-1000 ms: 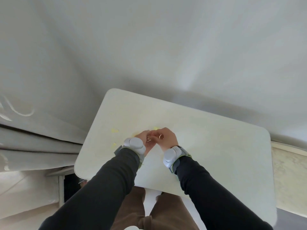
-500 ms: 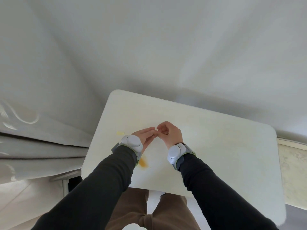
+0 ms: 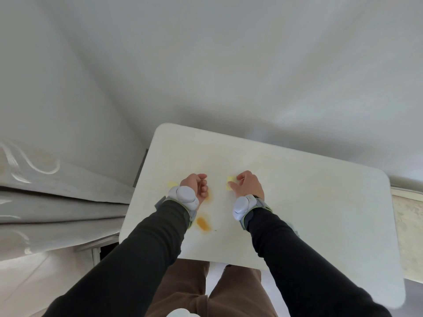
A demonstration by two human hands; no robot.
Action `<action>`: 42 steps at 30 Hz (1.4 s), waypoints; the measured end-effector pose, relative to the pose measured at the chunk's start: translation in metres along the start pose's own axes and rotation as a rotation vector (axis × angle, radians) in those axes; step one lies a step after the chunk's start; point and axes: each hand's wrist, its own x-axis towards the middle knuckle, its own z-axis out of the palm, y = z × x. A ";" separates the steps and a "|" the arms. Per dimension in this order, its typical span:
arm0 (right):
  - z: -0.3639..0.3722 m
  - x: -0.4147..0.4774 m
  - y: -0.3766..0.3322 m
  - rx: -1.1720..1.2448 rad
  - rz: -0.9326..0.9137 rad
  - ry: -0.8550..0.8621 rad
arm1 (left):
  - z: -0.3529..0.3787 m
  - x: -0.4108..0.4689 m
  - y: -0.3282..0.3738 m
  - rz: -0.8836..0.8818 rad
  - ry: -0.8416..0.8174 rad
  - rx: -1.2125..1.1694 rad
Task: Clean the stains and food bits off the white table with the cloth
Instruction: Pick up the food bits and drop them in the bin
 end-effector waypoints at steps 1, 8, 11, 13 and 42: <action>0.002 0.000 -0.001 -0.017 0.015 -0.005 | -0.002 0.000 0.000 -0.004 -0.016 -0.008; 0.015 -0.007 -0.010 0.120 -0.088 -0.027 | -0.018 0.003 -0.002 0.007 -0.011 -0.059; 0.019 -0.018 -0.025 0.236 -0.153 -0.022 | -0.025 0.002 -0.006 0.034 0.018 -0.108; 0.026 -0.026 -0.038 0.297 -0.193 -0.043 | -0.029 0.001 -0.006 0.040 0.038 -0.117; 0.008 -0.001 -0.015 -0.119 -0.094 -0.009 | -0.051 0.000 0.008 0.028 0.008 -0.053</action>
